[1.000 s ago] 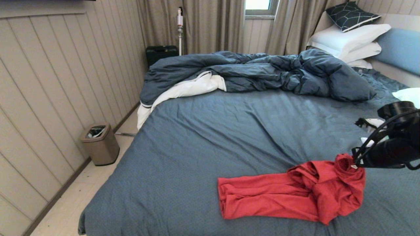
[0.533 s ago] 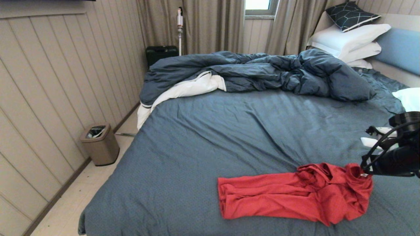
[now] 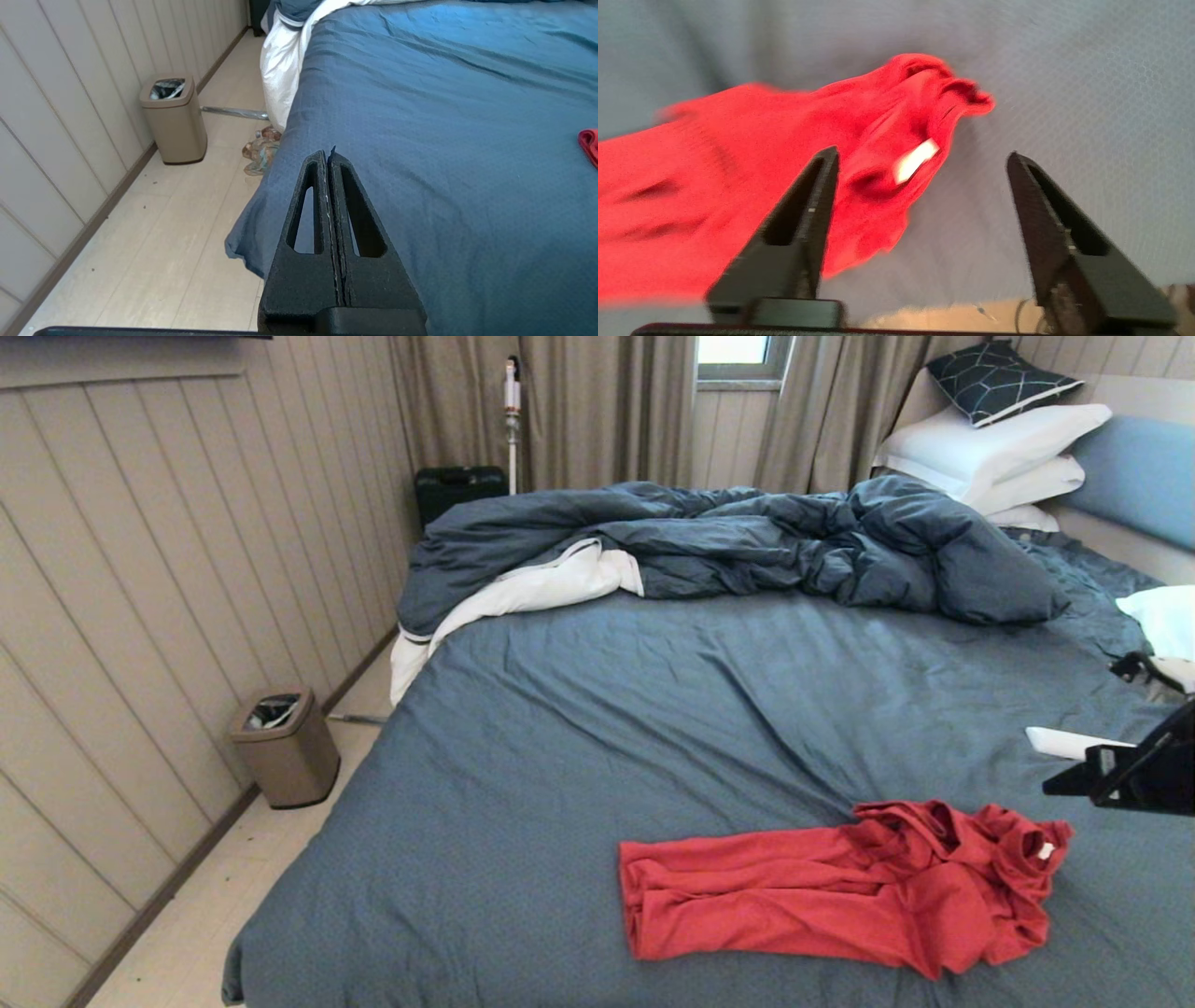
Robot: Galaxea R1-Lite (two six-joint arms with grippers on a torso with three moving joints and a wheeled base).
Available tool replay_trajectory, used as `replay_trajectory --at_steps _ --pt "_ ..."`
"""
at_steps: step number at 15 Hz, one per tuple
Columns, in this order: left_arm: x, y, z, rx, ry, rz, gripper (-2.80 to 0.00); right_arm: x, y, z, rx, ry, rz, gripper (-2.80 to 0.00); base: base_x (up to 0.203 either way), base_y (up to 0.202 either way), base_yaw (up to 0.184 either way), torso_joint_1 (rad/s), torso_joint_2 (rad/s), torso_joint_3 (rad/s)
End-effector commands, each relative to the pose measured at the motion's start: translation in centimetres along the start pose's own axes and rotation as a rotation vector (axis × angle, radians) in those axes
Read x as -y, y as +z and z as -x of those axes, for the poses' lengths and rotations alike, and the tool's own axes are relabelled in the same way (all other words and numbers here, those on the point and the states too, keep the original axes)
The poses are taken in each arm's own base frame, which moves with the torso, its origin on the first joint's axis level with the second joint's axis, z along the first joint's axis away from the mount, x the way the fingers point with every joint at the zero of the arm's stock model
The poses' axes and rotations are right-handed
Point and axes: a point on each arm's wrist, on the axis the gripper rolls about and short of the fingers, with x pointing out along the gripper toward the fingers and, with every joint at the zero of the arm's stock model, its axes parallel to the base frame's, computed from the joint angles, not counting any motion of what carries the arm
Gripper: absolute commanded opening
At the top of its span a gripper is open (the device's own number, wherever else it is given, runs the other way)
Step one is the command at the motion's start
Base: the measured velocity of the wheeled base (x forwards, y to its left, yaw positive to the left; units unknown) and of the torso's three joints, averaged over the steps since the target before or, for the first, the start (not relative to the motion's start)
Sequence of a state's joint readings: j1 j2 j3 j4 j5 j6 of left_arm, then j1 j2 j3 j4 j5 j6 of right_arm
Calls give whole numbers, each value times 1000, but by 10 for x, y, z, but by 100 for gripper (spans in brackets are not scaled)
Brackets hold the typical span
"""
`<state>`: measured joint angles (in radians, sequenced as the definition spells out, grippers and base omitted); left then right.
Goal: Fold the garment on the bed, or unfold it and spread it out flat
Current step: Unford the red T-shirt
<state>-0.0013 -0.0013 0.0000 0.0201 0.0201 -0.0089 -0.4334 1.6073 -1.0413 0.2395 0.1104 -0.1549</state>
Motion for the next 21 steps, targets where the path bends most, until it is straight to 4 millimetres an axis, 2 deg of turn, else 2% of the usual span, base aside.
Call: replay_trajectory --at_steps 1,2,5,7,10,12,14,16,19,21 --pt "0 0 0 -1 0 0 -280 -7 -3 55 109 17 15 0 0 0 0 0 0 0" --pt "0 0 0 -1 0 0 -280 -12 -10 76 133 46 19 -280 0 0 0 0 0 0" --pt "0 0 0 -3 0 0 -280 -26 -48 130 172 132 36 -280 0 0 0 0 0 0" --pt "0 -1 0 -8 3 0 -280 -36 -86 157 161 177 61 -280 0 0 0 0 0 0" --pt "0 -6 0 -55 1 23 -280 -48 -138 178 168 230 102 -280 0 0 0 0 0 0" --pt "1 -9 0 -103 -22 99 -280 -53 -170 172 138 287 129 -280 0 0 0 0 0 0" --pt "2 2 -7 -203 -62 108 -280 -53 -166 165 134 299 107 -280 0 0 0 0 0 0" --pt "4 22 -27 -397 -115 128 -280 -53 -158 161 140 301 91 -280 0 0 0 0 0 0" --pt "16 56 -91 -781 -219 182 -280 -51 -144 154 138 300 85 -280 0 0 0 0 0 0" --pt "40 72 -136 -948 -311 191 -280 -50 -133 148 135 299 76 -280 0 0 0 0 0 0"
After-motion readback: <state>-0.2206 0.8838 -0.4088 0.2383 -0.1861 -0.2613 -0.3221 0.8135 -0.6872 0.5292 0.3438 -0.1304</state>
